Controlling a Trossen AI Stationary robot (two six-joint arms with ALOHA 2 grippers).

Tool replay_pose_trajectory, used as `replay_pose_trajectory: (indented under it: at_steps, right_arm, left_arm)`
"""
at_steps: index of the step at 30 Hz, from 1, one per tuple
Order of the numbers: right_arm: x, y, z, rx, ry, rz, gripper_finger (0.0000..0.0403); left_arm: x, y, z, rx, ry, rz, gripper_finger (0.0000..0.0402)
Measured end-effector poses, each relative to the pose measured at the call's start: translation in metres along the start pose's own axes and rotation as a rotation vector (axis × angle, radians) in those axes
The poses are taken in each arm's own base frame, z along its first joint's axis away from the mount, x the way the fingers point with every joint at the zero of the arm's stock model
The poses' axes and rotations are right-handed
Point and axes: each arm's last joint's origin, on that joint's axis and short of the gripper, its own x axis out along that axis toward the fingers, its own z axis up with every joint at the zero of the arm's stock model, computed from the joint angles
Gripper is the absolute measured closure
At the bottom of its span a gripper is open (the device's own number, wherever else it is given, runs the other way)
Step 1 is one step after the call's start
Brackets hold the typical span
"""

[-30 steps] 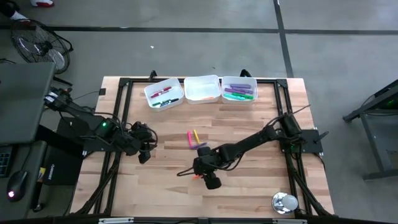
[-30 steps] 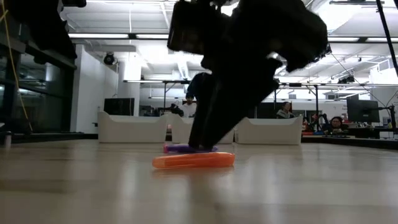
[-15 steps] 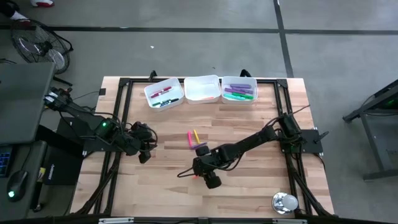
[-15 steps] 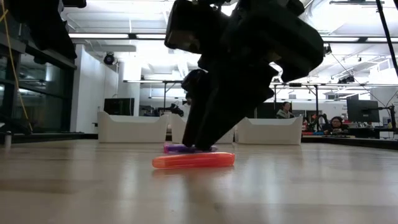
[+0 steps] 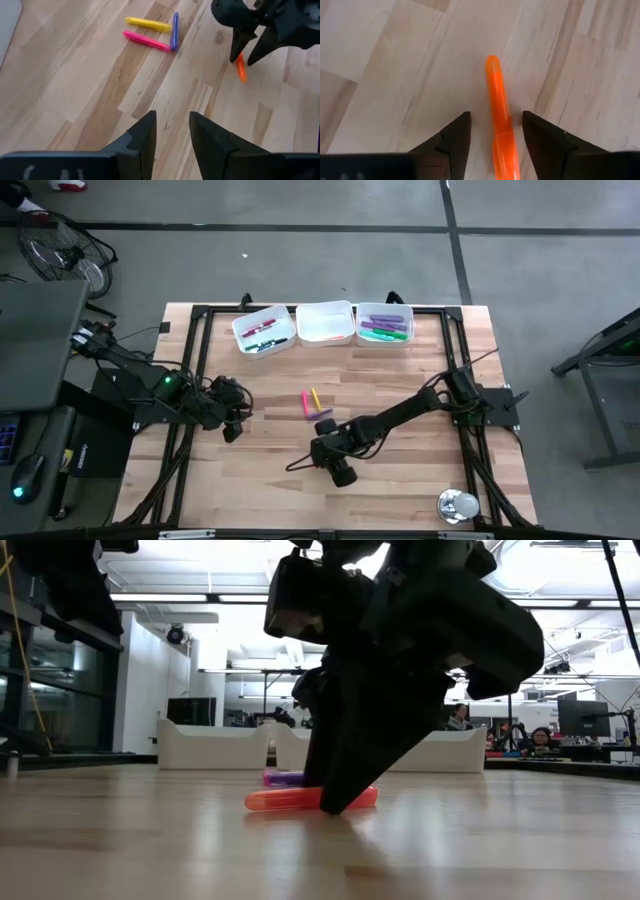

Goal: Pick & Place Markers
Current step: Put the orange pen into the middle white bin

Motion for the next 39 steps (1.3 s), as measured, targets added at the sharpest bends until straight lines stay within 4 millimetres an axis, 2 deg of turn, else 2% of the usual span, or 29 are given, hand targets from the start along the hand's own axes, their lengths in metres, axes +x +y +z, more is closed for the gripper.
replay_pose_trajectory:
  at_steps: [8,18,23,30,33,39]
  right_arm:
    - [0.001,0.003,-0.009,0.029,0.085,-0.013,0.0287]
    - [0.0,0.003,-0.017,0.051,0.158,-0.026,0.0373]
    - [-0.001,-0.002,-0.018,0.118,0.17,-0.031,0.0373]
    - [-0.004,-0.02,-0.018,0.197,0.17,-0.035,0.0373]
    - [-0.015,-0.028,-0.017,0.211,0.161,-0.057,0.0373]
    - [-0.048,-0.051,-0.018,0.238,0.163,-0.171,0.0373]
  left_arm:
    - [0.0,0.0,0.0,-0.001,0.001,0.001,0.0286]
    - [0.0,0.0,0.0,-0.003,0.0,0.001,0.0286]
    - [0.0,0.0,0.0,-0.003,0.0,0.001,0.0286]
    - [0.0,0.0,0.0,-0.003,-0.002,0.002,0.0286]
    - [0.0,0.0,0.0,-0.004,-0.003,0.002,0.0286]
    - [0.0,0.0,0.0,-0.004,-0.003,0.001,0.0286]
